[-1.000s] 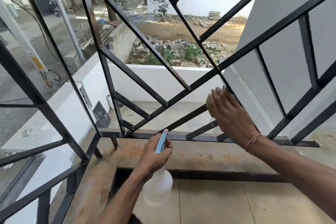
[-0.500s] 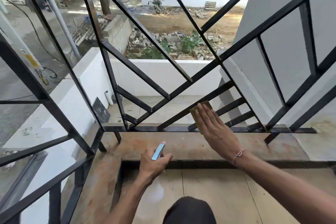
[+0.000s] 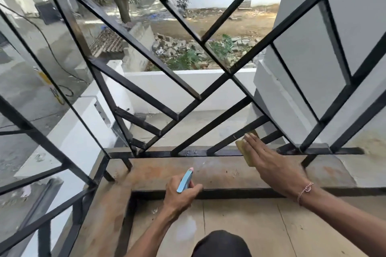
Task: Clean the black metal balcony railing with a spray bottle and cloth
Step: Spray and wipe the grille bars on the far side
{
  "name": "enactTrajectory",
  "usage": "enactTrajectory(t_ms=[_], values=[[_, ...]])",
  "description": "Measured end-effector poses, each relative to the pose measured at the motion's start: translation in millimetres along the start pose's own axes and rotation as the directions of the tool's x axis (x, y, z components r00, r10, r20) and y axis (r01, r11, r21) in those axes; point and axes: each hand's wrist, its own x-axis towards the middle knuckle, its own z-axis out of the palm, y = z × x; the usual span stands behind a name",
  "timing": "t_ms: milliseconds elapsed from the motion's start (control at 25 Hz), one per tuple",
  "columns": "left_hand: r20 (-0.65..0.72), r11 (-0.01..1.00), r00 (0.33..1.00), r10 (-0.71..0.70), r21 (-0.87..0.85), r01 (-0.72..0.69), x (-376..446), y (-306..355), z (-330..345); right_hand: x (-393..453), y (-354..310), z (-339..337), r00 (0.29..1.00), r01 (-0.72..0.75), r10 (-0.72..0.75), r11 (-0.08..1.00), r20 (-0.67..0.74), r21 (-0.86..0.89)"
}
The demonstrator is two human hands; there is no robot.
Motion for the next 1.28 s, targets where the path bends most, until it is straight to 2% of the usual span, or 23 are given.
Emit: enactTrajectory(t_ms=[120,280,440,680,920,1280], values=[[0.053,1.0,0.998,0.025,0.008,-0.025,2,8,12,-21,-14,2,0.999,0.003,-0.006,0.998,0.051,0.069],[0.094,0.996,0.992,0.08,0.037,-0.084,0,27,30,-31,-17,6,0.947,-0.262,0.199,0.933,0.254,0.247],[0.093,0.996,0.992,0.082,0.019,-0.084,3,43,41,-34,-12,11,0.882,-0.391,0.264,0.873,0.391,0.291],[0.143,0.981,0.97,0.195,-0.02,-0.194,15,73,52,-47,-8,37,0.842,-0.451,0.271,0.829,0.466,0.331],[0.15,0.972,0.962,0.229,-0.079,-0.22,15,93,60,-55,-6,48,0.8,-0.493,0.273,0.807,0.534,0.326],[0.157,0.968,0.958,0.241,0.026,-0.248,15,95,83,-54,-2,51,0.785,-0.54,0.298,0.759,0.543,0.365]])
